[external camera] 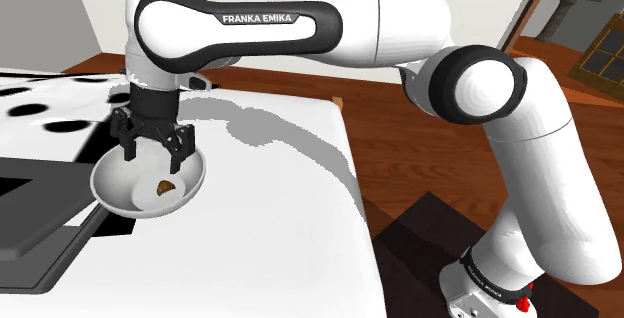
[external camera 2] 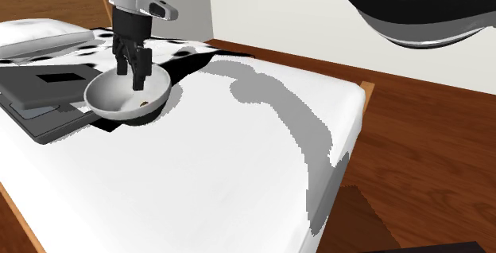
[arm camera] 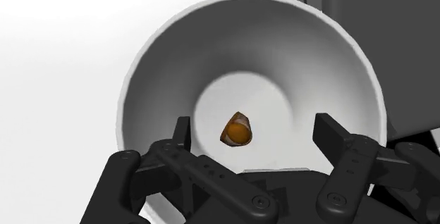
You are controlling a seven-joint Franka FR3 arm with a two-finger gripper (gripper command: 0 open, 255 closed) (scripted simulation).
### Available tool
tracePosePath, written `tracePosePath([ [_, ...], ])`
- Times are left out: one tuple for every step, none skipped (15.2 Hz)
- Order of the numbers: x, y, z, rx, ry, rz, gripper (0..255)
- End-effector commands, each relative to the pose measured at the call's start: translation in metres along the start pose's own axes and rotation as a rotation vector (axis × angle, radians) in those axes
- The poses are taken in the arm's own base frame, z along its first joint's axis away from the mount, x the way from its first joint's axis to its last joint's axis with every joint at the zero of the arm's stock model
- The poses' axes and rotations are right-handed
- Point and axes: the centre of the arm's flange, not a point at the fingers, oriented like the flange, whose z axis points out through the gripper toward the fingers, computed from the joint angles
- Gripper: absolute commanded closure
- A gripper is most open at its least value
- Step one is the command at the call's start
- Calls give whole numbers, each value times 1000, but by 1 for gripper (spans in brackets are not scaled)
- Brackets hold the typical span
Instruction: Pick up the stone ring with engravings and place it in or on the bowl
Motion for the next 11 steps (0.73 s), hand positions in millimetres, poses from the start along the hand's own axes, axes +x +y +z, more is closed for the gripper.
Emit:
tracePosePath([
  [1,0,-20,0,0,0,0],
  [1,0,-33,0,0,0,0],
  [1,0,-44,0,0,0,0],
  [1,0,-44,0,0,0,0],
  [1,0,-44,0,0,0,0],
  [1,0,-44,0,0,0,0],
  [1,0,-44,0,0,0,0],
  [1,0,-44,0,0,0,0],
  [1,0,-44,0,0,0,0],
  [1,0,-44,0,0,0,0],
  [1,0,-44,0,0,0,0],
])
